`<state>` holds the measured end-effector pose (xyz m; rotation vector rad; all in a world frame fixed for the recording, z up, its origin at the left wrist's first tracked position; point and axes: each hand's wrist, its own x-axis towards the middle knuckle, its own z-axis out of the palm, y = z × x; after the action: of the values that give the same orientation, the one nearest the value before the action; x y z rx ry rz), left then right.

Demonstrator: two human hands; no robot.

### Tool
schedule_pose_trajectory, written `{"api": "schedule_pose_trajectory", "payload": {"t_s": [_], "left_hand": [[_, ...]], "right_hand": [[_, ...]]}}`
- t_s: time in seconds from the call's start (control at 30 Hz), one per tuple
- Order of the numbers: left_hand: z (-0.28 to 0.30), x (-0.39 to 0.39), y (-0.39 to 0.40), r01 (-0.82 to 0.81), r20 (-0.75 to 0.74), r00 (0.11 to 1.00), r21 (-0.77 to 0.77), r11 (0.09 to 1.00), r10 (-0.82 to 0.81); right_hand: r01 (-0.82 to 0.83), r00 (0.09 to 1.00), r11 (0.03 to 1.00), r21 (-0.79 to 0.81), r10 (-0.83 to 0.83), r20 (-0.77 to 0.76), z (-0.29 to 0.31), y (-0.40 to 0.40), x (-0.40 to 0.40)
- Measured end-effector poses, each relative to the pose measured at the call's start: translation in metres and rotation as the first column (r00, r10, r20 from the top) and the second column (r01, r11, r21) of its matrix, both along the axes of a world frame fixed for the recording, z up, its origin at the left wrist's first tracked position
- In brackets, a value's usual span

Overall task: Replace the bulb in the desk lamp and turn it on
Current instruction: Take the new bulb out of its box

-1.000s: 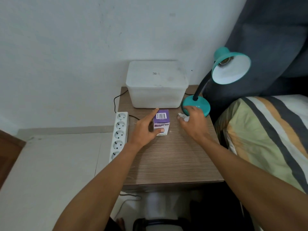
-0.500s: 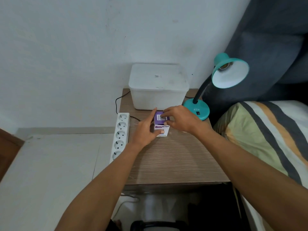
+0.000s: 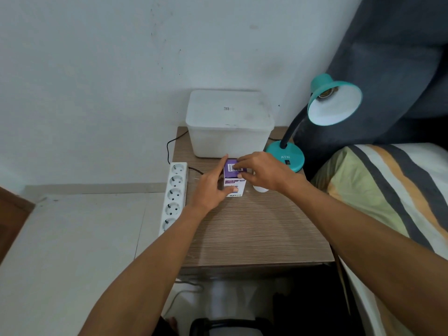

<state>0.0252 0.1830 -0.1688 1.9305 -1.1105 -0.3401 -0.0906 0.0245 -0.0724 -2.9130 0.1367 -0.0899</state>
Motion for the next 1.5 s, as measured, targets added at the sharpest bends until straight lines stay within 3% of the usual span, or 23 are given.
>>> {"api": "schedule_pose_trajectory", "payload": {"t_s": [0.17,0.3,0.4,0.53,0.63,0.7,0.77,0.87,0.93,1.03,1.1,1.3,1.5], "left_hand": [[0.002,-0.001,0.000,-0.008,0.018,1.000,0.002,1.000,0.008],[0.003,-0.003,0.002,-0.011,0.016,1.000,0.003,1.000,0.011],[0.005,-0.003,0.004,0.004,0.003,1.000,0.020,1.000,-0.004],[0.004,-0.005,0.006,0.012,0.052,0.999,0.030,0.999,-0.013],[0.004,-0.005,0.006,0.014,0.061,0.998,0.037,0.999,-0.017],[0.004,-0.005,0.007,0.017,0.062,0.998,0.030,0.999,-0.019],[0.004,-0.004,0.007,0.020,0.065,0.998,0.033,0.999,-0.022],[0.005,-0.001,0.006,0.015,0.050,0.999,0.056,0.998,-0.018],[0.004,0.002,0.005,0.015,0.028,0.999,0.071,0.997,-0.018],[0.004,0.003,0.004,0.020,0.034,0.999,0.073,0.997,-0.023],[0.004,0.003,0.003,0.024,0.033,0.999,0.081,0.996,-0.027],[0.004,0.005,0.002,0.005,0.041,0.999,0.116,0.993,-0.010],[0.003,0.006,0.002,-0.012,0.055,0.998,0.128,0.992,0.005]], "right_hand": [[-0.012,0.997,1.000,0.020,0.010,0.080,-0.003,0.003,-0.005],[0.138,0.979,0.968,0.207,-0.166,0.121,-0.004,0.005,-0.004],[0.287,0.915,0.867,0.408,-0.375,0.152,-0.003,0.008,0.003],[0.409,0.822,0.739,0.535,-0.553,0.135,-0.004,0.008,0.014],[0.517,0.666,0.602,0.609,-0.730,0.156,-0.004,0.011,0.021],[0.554,0.595,0.546,0.629,-0.788,0.160,-0.003,0.011,0.024],[0.555,0.594,0.536,0.637,-0.791,0.148,-0.005,0.010,0.025],[0.536,0.632,0.594,0.600,-0.753,0.182,-0.007,0.011,0.020],[0.475,0.711,0.672,0.568,-0.674,0.202,-0.005,0.012,0.015],[0.289,0.921,0.841,0.458,-0.374,0.105,-0.001,0.013,0.007],[0.189,0.978,0.921,0.340,-0.208,0.019,-0.002,0.011,0.008],[0.065,0.991,0.991,0.115,-0.051,-0.123,0.009,0.010,0.019],[0.069,0.991,0.995,0.076,-0.059,-0.122,0.002,0.014,0.025]]}}
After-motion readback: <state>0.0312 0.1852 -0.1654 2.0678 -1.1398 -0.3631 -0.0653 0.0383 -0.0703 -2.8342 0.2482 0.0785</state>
